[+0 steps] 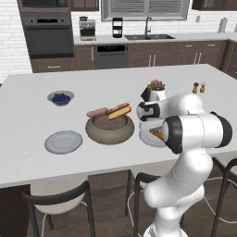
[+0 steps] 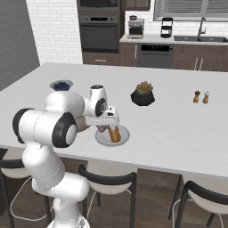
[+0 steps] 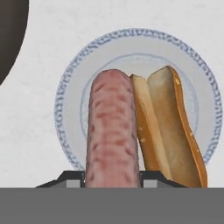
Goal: Place one bun and one sausage from the bowl on each plate.
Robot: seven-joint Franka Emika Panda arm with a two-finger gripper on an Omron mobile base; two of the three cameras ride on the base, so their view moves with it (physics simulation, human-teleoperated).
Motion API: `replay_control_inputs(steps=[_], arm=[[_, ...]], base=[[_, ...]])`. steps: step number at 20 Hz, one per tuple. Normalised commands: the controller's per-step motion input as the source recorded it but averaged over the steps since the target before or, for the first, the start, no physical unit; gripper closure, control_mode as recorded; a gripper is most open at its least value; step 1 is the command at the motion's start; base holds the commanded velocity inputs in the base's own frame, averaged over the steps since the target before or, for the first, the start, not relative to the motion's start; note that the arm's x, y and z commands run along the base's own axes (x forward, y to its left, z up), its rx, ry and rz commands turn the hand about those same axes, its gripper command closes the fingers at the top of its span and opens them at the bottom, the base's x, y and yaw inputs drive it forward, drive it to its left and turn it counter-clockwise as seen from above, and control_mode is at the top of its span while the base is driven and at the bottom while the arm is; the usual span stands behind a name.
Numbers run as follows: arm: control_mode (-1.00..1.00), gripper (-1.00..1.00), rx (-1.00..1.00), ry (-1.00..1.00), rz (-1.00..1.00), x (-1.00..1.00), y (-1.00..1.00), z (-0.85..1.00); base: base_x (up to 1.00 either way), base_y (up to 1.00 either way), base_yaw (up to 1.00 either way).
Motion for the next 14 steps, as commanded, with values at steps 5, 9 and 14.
replay_control_inputs(steps=[5, 9, 14], arm=[[-1.0, 1.0, 0.0, 0.0, 0.13, 0.0, 0.0, -0.19], [-1.0, 1.0, 0.0, 0.0, 0.09, 0.0, 0.0, -0.3], [-1.0, 1.0, 0.0, 0.0, 0.04, 0.0, 0.0, -0.22]], base=[[0.0, 0.0, 0.0], [0.0, 0.0, 0.0], [0.0, 0.0, 0.0]])
